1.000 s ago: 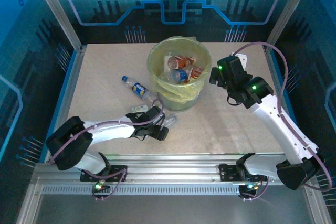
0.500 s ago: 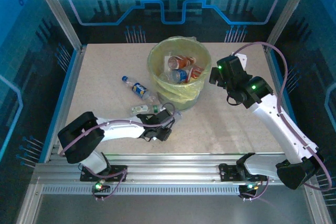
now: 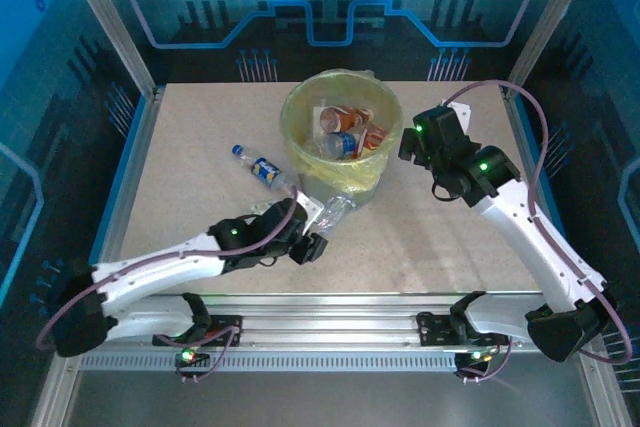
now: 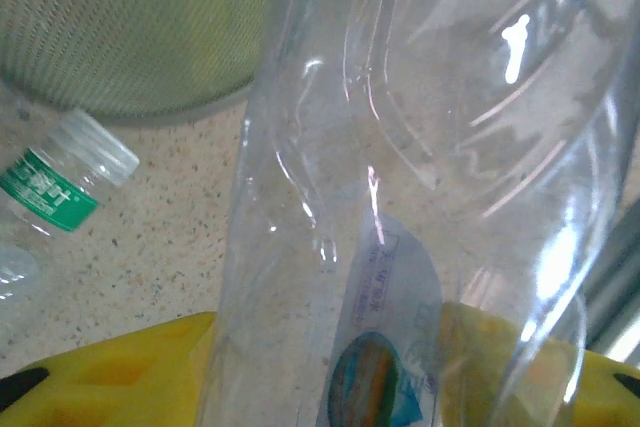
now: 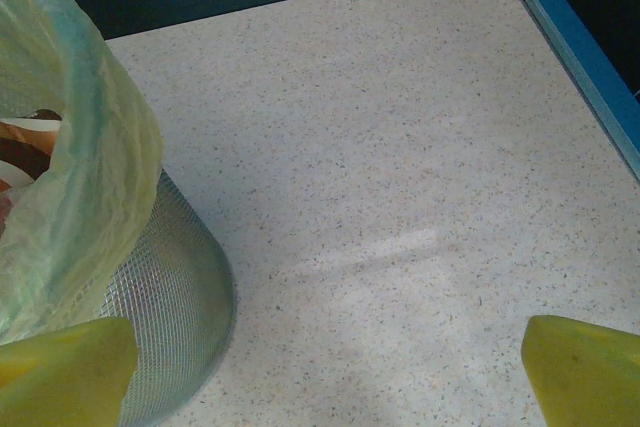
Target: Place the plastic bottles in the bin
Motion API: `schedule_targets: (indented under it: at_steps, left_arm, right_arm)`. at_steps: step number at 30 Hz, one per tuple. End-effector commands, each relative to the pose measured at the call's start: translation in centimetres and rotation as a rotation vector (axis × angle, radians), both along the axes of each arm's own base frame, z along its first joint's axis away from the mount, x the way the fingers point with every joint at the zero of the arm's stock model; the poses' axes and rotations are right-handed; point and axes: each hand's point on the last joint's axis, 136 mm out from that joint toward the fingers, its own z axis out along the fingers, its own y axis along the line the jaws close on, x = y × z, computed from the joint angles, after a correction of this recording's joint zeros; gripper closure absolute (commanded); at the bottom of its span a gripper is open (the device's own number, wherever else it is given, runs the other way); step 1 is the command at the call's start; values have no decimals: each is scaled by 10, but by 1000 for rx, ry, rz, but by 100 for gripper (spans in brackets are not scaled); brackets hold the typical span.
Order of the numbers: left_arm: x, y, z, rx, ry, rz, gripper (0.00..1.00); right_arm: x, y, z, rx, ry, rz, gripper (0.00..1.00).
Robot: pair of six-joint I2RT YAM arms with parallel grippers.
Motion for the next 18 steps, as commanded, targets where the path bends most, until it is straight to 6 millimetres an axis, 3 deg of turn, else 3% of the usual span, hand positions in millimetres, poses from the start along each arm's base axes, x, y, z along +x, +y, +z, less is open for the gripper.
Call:
schedule_targets:
  at_steps: [1,4,10,14,18]
  left_arm:
    - [-8,-5,50,-83,-80,-80,54]
    - [0,-5,95,-131,-186,-79,55]
    - [6,-21,158,-198,-301,-141,54]
    - [28,-31,182,-186,-334,-111,54]
    - [65,-32,198,-176,-305,-36,53]
  right_arm:
    - [-5,-13,10,9,-32,-43,0]
    - [-6,-14,10,13,-36,-45,0]
    - [-11,-18,13,13,-48,-53,0]
    - [-13,-20,15,17,-59,-58,0]
    - [-12,-20,15,17,-61,-57,0]
